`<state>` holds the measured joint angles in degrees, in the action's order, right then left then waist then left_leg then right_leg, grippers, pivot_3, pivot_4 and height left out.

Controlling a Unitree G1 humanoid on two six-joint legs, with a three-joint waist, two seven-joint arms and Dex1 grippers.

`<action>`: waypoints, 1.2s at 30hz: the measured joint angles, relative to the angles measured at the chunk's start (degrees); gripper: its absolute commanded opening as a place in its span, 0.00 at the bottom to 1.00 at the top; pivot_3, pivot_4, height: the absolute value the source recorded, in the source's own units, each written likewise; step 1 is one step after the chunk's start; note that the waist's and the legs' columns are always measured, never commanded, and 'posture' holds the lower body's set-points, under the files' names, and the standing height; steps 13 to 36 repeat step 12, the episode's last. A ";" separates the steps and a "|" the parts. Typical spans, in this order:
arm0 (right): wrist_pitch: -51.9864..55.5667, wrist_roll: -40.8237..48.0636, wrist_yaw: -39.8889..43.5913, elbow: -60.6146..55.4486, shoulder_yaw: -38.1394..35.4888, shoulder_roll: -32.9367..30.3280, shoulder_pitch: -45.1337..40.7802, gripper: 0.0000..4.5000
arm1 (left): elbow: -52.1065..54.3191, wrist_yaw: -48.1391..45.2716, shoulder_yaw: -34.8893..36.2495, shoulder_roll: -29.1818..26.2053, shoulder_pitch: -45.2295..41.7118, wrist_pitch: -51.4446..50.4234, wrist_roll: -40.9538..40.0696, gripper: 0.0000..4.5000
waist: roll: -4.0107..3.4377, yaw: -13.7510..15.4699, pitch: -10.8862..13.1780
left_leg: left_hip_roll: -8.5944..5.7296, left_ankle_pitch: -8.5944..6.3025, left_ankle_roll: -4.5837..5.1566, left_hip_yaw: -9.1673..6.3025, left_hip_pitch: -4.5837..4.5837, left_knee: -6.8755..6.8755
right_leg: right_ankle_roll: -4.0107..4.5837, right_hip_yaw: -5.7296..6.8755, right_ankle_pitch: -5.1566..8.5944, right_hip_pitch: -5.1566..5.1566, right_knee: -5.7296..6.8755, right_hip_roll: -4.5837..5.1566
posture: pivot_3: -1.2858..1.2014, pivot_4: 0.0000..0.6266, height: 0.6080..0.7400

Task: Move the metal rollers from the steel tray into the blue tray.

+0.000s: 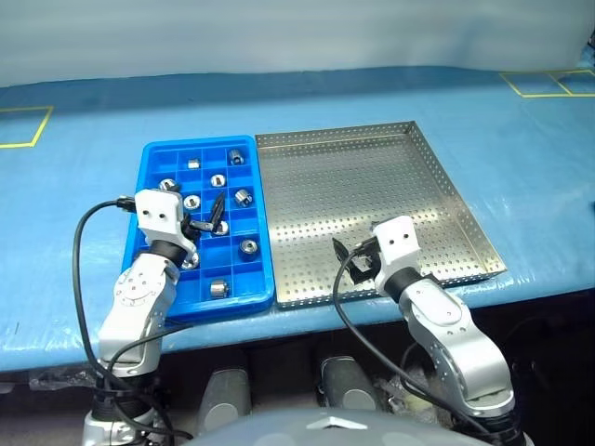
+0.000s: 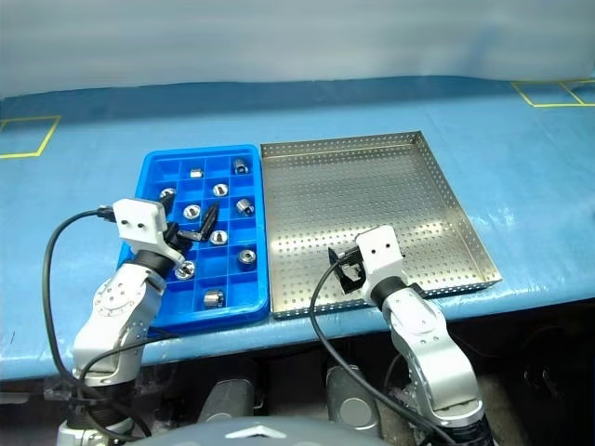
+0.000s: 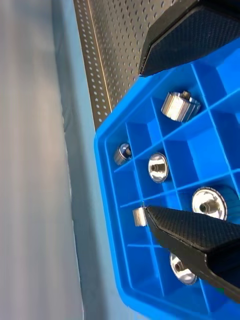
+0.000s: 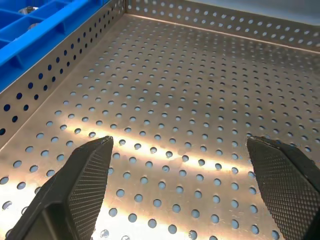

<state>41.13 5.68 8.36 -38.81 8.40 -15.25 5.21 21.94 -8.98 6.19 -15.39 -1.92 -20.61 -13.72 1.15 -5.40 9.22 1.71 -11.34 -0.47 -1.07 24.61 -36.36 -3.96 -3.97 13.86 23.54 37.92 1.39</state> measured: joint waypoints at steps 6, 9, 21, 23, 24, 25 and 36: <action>-2.46 -1.26 -0.18 -0.14 -0.04 0.13 1.54 1.00 | -1.81 2.88 2.81 0.39 -0.04 -1.92 1.27 1.00 | 0.00 0.00 0.00 | 0.00 0.00 0.00 0.00 0.06 -0.23 | 0.10 -0.01 0.04 -0.04 0.01 0.01 | 0.46 0.24 1.00; -2.88 -1.59 -0.54 -0.14 -0.04 0.62 1.81 1.00 | -1.81 3.40 4.62 0.97 -0.09 -3.08 0.04 1.00 | 0.00 0.03 0.00 | 0.00 0.00 0.00 -0.01 0.06 -0.30 | 0.10 -0.01 0.04 -0.08 0.03 0.01 | 0.46 0.24 1.00; -2.98 -1.55 -0.80 -0.14 -0.24 1.73 1.78 1.00 | -1.80 4.02 5.61 1.57 -0.60 -4.18 -0.43 1.00 | 0.00 0.07 0.00 | -0.01 0.00 0.00 -0.02 0.06 -0.40 | 0.09 -0.01 0.03 -0.10 0.09 0.01 | 0.47 0.24 1.00; -2.98 -1.55 -0.80 -0.14 -0.24 1.73 1.78 1.00 | -1.80 4.02 5.61 1.57 -0.60 -4.18 -0.43 1.00 | 0.00 0.07 0.00 | -0.01 0.00 0.00 -0.02 0.06 -0.40 | 0.09 -0.01 0.03 -0.10 0.09 0.01 | 0.47 0.24 1.00; -2.98 -1.55 -0.80 -0.14 -0.24 1.73 1.78 1.00 | -1.80 4.02 5.61 1.57 -0.60 -4.18 -0.43 1.00 | 0.00 0.07 0.00 | -0.01 0.00 0.00 -0.02 0.06 -0.40 | 0.09 -0.01 0.03 -0.10 0.09 0.01 | 0.47 0.24 1.00; -2.98 -1.55 -0.80 -0.14 -0.24 1.73 1.78 1.00 | -1.80 4.02 5.61 1.57 -0.60 -4.18 -0.43 1.00 | 0.00 0.07 0.00 | -0.01 0.00 0.00 -0.02 0.06 -0.40 | 0.09 -0.01 0.03 -0.10 0.09 0.01 | 0.47 0.24 1.00; -2.98 -1.55 -0.80 -0.14 -0.24 1.73 1.78 1.00 | -1.80 4.02 5.61 1.57 -0.60 -4.18 -0.43 1.00 | 0.00 0.07 0.00 | -0.01 0.00 0.00 -0.02 0.06 -0.40 | 0.09 -0.01 0.03 -0.10 0.09 0.01 | 0.47 0.24 1.00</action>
